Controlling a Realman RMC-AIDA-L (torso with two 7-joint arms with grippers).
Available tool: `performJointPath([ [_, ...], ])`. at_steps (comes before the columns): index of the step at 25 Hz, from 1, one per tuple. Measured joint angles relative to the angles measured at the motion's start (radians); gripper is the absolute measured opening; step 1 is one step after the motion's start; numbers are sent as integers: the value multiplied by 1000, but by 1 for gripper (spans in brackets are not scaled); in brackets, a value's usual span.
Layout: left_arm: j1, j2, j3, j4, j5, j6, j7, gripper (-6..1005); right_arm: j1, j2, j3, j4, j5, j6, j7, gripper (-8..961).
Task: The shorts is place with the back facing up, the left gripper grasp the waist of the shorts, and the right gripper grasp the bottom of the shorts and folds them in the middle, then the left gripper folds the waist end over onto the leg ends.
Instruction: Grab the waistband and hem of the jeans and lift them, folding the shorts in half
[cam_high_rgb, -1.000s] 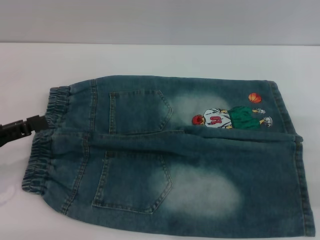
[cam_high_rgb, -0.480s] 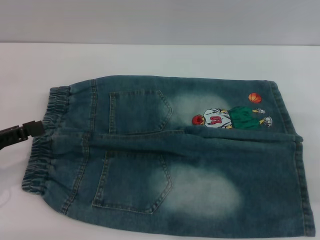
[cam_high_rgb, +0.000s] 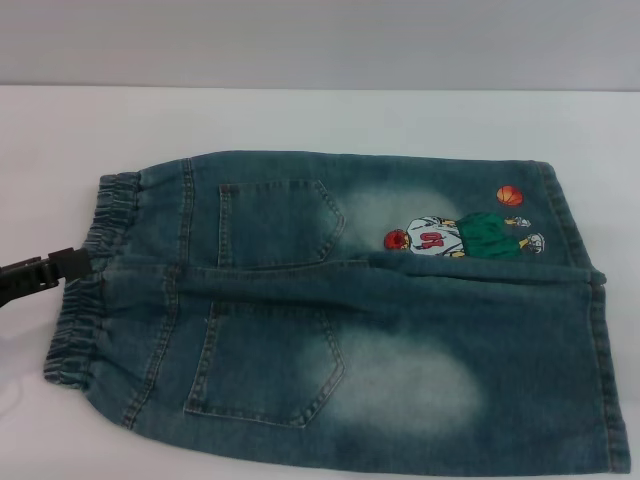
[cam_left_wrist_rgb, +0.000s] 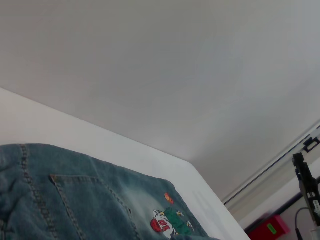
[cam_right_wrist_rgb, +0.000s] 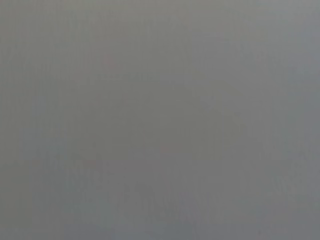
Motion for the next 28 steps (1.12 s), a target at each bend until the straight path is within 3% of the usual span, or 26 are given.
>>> performJointPath([
  [20, -7, -2, -20, 2, -7, 12, 7, 765, -4, 0, 0, 0, 0, 14, 0, 495],
  [24, -3, -33, -114, 7, -9, 26, 84, 765, -5, 0, 0, 0, 0, 18, 0, 495],
  [27, -4, -83, -261, -6, -12, 33, 234, 765, -2, 0, 0, 0, 0, 38, 0, 495],
  [28, -4, -83, -261, -6, -12, 33, 234, 765, 1, 0, 0, 0, 0, 44, 0, 495],
])
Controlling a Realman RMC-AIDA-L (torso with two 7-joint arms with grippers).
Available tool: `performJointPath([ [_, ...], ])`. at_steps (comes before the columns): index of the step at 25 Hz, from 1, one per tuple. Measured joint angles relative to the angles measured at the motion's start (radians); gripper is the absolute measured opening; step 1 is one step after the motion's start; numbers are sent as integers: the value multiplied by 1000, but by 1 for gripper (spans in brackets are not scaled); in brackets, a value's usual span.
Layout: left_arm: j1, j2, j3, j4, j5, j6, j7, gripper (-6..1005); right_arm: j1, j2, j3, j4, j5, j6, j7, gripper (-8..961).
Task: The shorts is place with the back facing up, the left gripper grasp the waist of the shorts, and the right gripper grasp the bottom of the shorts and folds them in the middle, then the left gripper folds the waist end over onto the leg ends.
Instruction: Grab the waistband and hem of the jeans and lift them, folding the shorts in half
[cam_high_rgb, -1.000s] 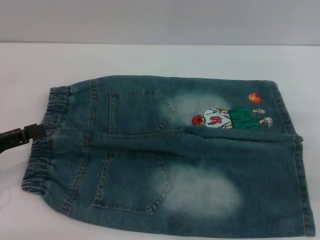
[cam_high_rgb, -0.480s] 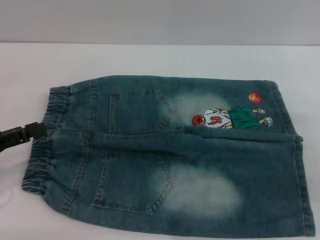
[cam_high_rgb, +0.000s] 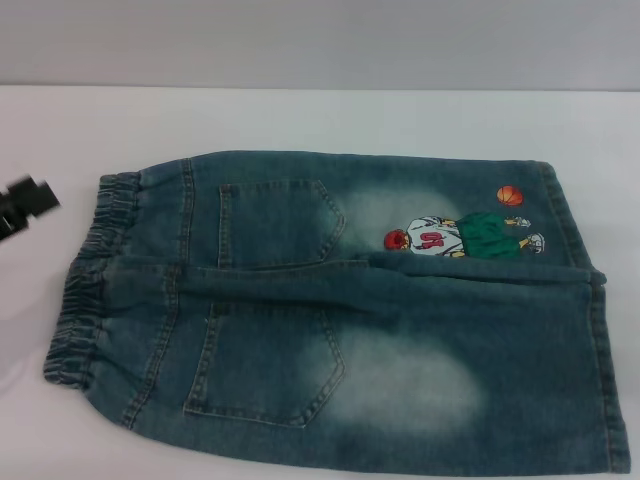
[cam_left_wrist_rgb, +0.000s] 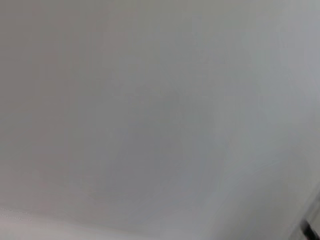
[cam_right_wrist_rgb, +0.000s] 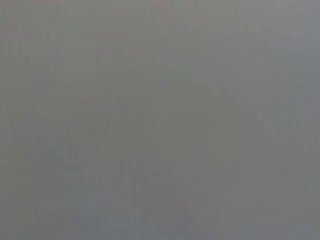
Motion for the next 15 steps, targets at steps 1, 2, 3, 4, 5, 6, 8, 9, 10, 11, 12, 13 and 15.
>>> performJointPath([
  [1, -3, -21, -52, -14, -6, -1, 45, 765, 0, 0, 0, 0, 0, 0, 0, 495],
  [2, -5, -34, -86, -23, -9, -1, 83, 765, 4, 0, 0, 0, 0, 8, 0, 495],
  [3, -8, -59, -150, -49, -24, -6, 147, 765, 7, 0, 0, 0, 0, 16, -1, 495],
  [4, -11, -76, -208, -85, -46, -12, 229, 765, 12, 0, 0, 0, 0, 24, -4, 495],
  [5, -12, -87, -243, -111, -60, -14, 278, 765, 16, 0, 0, 0, 0, 29, -6, 495],
  [6, -12, -93, -287, -177, -90, -18, 364, 765, 19, 0, 0, 0, 0, 33, -7, 495],
  [8, -11, -94, -348, -300, -137, -20, 508, 765, 23, 0, 0, -3, 0, 37, -10, 495],
  [9, -10, -94, -369, -343, -149, -20, 570, 765, 22, 0, 0, -8, 0, 38, -10, 495],
  [10, -8, -95, -393, -391, -162, -21, 638, 765, 21, 0, 0, -16, -1, 39, -10, 495],
  [11, -6, -96, -412, -419, -168, -21, 681, 765, 20, 0, -1, -22, -3, 40, -10, 496],
  [12, -4, -98, -436, -453, -171, -21, 736, 765, 18, 0, -4, -29, -5, 40, -10, 496],
  [13, -2, -99, -462, -487, -173, -20, 787, 765, 16, -1, -6, -33, -6, 41, -10, 496],
  [15, 3, -100, -518, -554, -174, -18, 874, 765, 15, -3, -9, -37, -7, 46, -16, 496],
])
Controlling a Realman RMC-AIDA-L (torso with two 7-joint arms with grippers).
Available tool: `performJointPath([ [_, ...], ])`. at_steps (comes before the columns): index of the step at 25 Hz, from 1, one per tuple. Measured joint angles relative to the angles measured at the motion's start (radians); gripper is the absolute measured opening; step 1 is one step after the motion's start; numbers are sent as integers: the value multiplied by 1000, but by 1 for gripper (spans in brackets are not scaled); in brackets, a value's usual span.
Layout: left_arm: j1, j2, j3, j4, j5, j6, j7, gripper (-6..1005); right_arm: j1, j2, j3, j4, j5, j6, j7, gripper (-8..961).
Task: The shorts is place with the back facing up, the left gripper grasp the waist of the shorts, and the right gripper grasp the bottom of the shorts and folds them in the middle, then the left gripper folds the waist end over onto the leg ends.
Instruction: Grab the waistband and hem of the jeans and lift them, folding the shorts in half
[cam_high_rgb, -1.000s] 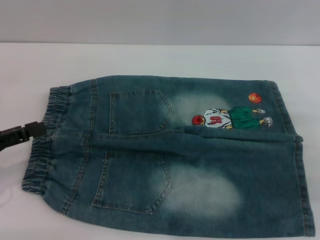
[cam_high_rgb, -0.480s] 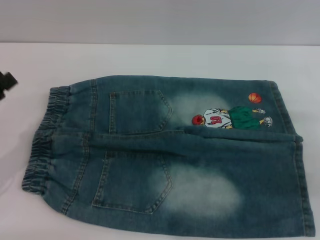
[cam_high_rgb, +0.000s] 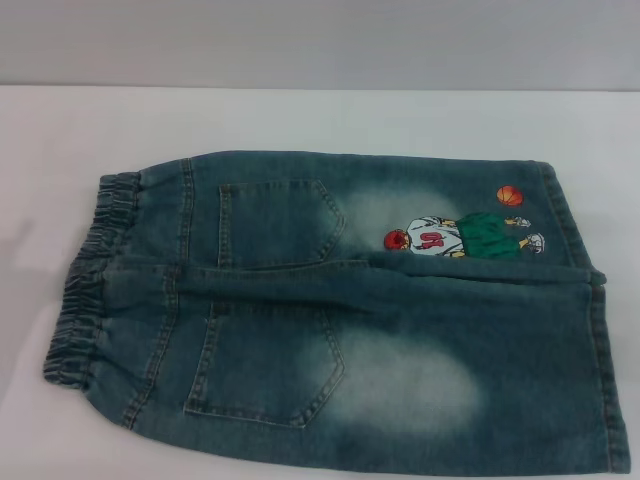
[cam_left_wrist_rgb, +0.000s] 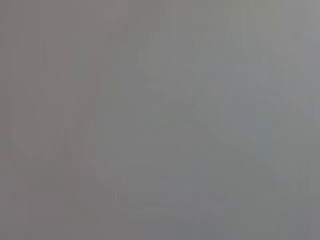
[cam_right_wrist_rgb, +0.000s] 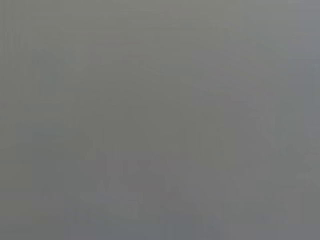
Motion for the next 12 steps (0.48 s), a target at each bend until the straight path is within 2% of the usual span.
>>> performJointPath([
  [6, 25, -6, -162, -124, -1, -7, 221, 765, 11, -1, 7, -21, 3, 65, -56, 496],
  [10, 23, -3, -243, -125, -1, -48, 325, 765, 22, 3, 8, -33, 5, 98, -57, 496],
  [12, 23, -3, -243, -125, -1, -48, 325, 765, 24, 4, 7, -31, 5, 100, -57, 496],
])
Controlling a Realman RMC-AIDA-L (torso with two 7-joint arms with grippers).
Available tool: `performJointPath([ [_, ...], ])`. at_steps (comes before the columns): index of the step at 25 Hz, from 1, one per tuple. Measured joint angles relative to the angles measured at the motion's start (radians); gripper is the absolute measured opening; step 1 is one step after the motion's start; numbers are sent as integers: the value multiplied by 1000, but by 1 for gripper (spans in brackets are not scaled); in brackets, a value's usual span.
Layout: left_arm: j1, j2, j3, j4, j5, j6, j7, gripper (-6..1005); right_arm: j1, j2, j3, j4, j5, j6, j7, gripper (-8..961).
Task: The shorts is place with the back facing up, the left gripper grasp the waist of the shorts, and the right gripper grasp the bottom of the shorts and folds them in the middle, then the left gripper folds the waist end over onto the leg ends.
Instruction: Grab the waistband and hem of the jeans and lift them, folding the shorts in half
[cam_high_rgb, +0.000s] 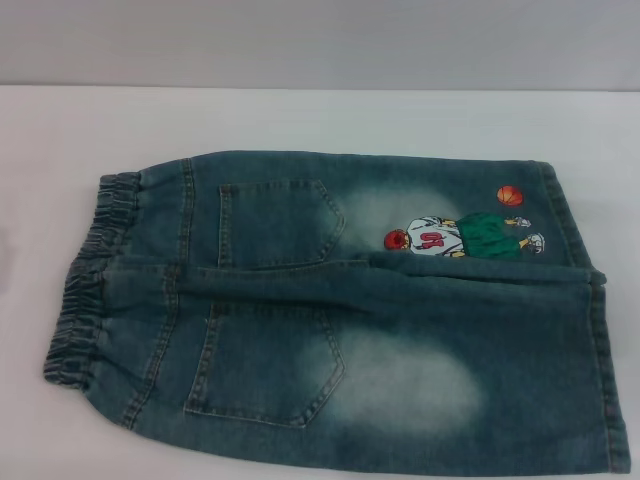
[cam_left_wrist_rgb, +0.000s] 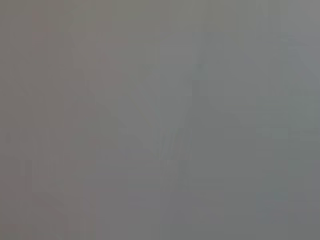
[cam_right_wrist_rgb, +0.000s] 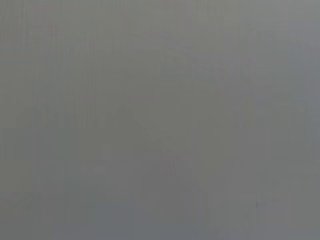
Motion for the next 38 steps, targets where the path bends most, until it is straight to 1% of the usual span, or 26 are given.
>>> performJointPath([
  [1, -9, 4, -34, 13, 0, -42, 42, 765, 1, 0, -2, 0, 0, 4, 0, 496],
  [3, -15, 3, -64, 20, 0, -79, 80, 765, 6, 1, -6, 0, 0, 15, 0, 496],
  [6, -16, 2, -70, 20, 0, -89, 98, 765, 25, 1, -8, 0, -2, 69, 0, 495],
  [8, -15, -1, -78, 9, 2, -99, 175, 765, 43, 0, -9, -1, -2, 119, -1, 495],
  [11, -12, -2, -82, 7, 2, -96, 182, 765, 65, -2, -9, -6, -4, 162, -1, 495],
  [23, -22, 0, -92, 13, 9, -131, 186, 765, 105, 2, 2, -7, 2, 170, 6, 495],
  [28, -39, 2, -88, 19, 12, -158, 190, 765, 108, 4, 2, -1, 2, 171, 7, 496],
  [38, -42, 4, -84, 20, 14, -158, 190, 765, 109, 5, 1, 11, 2, 174, 7, 496],
])
